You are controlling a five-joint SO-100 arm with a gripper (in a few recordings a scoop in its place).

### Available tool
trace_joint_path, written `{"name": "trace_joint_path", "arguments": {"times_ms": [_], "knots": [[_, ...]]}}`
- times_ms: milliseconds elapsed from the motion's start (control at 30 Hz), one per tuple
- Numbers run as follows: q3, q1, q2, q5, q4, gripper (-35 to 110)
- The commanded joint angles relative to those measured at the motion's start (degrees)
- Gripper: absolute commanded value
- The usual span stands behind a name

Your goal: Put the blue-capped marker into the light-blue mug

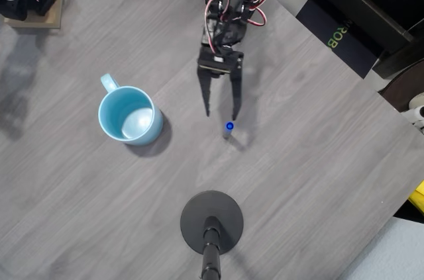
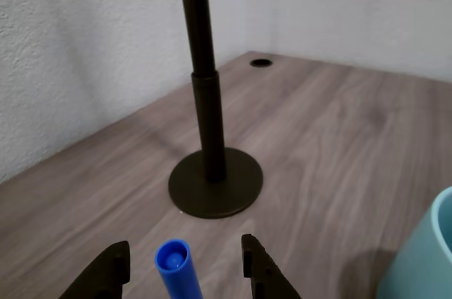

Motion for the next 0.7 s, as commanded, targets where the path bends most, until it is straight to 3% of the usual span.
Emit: {"name": "trace_joint_path", "arguments": {"times_ms": [0, 667], "knots": [[0.2, -0.4, 1.0, 0.2, -1.4, 25], [0.0, -2.8, -12.2, 0.6, -13.4, 25]]}}
